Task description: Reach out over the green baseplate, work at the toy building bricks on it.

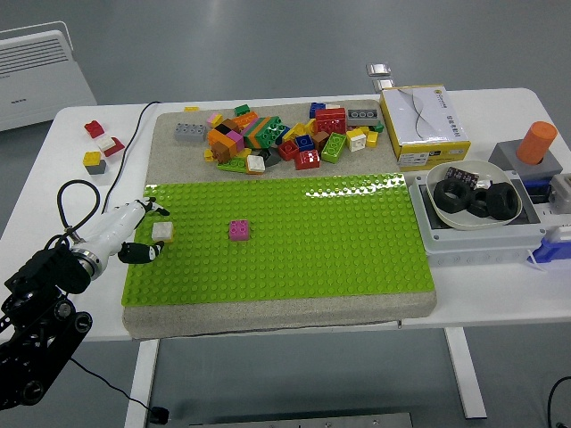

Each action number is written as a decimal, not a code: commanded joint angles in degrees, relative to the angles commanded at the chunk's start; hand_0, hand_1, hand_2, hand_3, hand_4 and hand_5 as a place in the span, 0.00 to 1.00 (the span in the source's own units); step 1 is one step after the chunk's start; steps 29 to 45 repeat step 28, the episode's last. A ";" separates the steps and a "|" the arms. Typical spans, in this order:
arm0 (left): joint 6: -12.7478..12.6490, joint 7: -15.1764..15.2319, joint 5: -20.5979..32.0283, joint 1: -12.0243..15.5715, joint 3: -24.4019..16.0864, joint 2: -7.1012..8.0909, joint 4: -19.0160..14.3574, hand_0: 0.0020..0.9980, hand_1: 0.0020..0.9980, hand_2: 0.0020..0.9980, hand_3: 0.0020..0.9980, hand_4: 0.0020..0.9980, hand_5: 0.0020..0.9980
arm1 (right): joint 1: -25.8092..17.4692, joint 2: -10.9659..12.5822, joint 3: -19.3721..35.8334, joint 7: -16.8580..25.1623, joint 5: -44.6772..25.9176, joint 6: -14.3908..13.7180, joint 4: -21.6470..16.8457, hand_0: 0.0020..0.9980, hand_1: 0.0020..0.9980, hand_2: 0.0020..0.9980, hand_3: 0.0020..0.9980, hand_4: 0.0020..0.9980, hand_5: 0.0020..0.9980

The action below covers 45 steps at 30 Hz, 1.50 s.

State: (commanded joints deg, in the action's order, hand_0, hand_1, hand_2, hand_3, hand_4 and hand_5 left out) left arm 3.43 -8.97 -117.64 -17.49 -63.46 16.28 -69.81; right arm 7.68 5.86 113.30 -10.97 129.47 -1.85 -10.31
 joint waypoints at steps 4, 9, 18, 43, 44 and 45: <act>0.09 0.12 -0.02 -0.19 -0.18 0.02 0.12 1.00 0.98 1.00 0.73 0.64 0.10 | 0.06 0.07 0.42 0.05 0.39 0.05 0.00 0.67 0.67 0.73 0.75 0.76 1.00; 0.25 0.18 0.02 -0.35 -0.37 0.05 0.05 1.00 0.98 0.99 0.69 0.65 0.11 | 0.14 0.12 0.88 0.10 0.53 0.08 0.00 0.67 0.67 0.73 0.75 0.76 1.00; 1.08 -0.14 0.24 -0.31 -0.19 0.07 -0.13 1.00 0.98 0.98 0.66 0.66 0.11 | 0.14 0.14 1.47 0.17 0.53 0.11 0.00 0.67 0.67 0.73 0.75 0.76 1.00; 1.48 -0.36 0.41 -0.27 -0.18 0.09 -0.27 1.00 0.98 0.99 0.68 0.67 0.11 | 0.16 0.15 1.58 0.19 0.53 0.14 0.00 0.67 0.67 0.73 0.75 0.76 0.99; 1.48 -0.36 0.41 -0.27 -0.18 0.09 -0.27 1.00 0.98 0.99 0.68 0.67 0.11 | 0.16 0.15 1.58 0.19 0.53 0.14 0.00 0.67 0.67 0.73 0.75 0.76 0.99; 1.48 -0.36 0.41 -0.27 -0.18 0.09 -0.27 1.00 0.98 0.99 0.68 0.67 0.11 | 0.16 0.15 1.58 0.19 0.53 0.14 0.00 0.67 0.67 0.73 0.75 0.76 0.99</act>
